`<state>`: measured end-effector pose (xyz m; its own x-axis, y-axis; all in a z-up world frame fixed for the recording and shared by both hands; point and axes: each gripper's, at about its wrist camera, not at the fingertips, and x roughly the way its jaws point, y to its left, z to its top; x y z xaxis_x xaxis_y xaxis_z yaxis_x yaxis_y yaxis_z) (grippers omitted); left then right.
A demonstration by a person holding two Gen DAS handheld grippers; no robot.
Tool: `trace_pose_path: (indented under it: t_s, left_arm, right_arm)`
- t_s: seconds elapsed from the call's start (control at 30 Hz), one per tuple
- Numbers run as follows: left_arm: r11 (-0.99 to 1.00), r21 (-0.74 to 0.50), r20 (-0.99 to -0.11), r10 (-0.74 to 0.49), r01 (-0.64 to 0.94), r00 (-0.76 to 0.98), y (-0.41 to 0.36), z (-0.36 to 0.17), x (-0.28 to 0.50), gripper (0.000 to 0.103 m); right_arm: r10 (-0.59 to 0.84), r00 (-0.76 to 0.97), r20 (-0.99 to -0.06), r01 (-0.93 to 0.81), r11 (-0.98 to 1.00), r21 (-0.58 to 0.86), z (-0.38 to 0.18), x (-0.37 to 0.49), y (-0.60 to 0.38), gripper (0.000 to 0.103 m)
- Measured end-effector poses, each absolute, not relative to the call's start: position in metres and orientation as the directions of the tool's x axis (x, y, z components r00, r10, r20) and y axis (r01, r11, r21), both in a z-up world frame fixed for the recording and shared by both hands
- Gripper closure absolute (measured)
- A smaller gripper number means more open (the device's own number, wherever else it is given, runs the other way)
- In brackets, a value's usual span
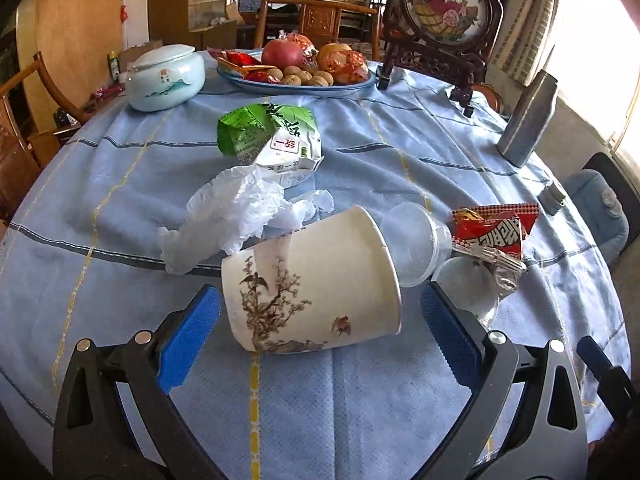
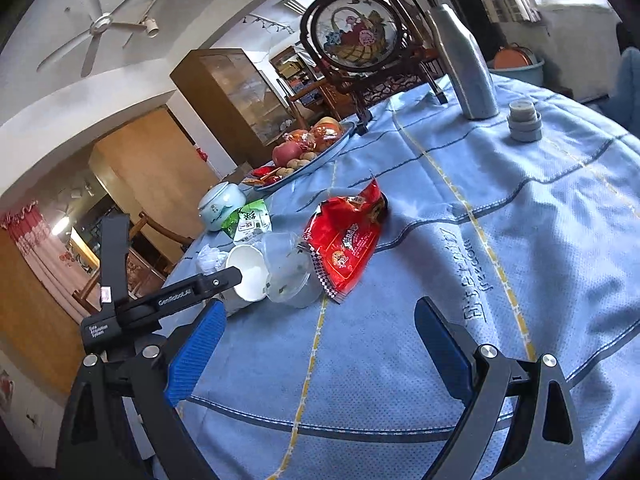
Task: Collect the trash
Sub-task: 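Grasp the white patterned cup lying on its side with the left tool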
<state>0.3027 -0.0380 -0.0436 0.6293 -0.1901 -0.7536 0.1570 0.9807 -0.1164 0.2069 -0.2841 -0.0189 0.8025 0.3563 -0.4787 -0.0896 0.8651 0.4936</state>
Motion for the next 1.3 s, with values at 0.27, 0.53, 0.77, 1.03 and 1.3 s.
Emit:
trace_pose_path:
  t_s: [0.27,0.53,0.77,1.03,1.3]
  left_arm:
    - [0.983,-0.062,-0.716,-0.166,0.175,0.678,-0.04,-0.037,0.297,0.037]
    - [0.973,-0.049,-0.682,-0.199,0.227,0.704,-0.034,-0.03,0.269,0.059]
    - [0.978,-0.098,-0.655,-0.203,0.185,0.728,-0.005,-0.025,0.257,0.008]
    - [0.974,-0.021,-0.758,-0.163,0.227,0.631,-0.023,-0.049,0.306,0.006]
    - [0.97,-0.044,-0.712,-0.2,0.241,0.673,-0.016,-0.04,0.294,0.023]
  right_arm:
    - [0.342,0.786,-0.515,-0.078,0.881,0.466,-0.02,0.21,-0.28,0.009]
    - [0.276,0.759,-0.589,-0.074,0.937,0.343,-0.02,0.215,-0.259,0.009]
    - [0.239,0.766,-0.597,-0.116,0.964,0.238,-0.016,0.211,-0.24,0.009]
    - [0.261,0.755,-0.601,-0.11,0.955,0.277,-0.017,0.213,-0.244,0.009]
    - [0.257,0.752,-0.607,-0.105,0.956,0.275,-0.018,0.213,-0.245,0.009]
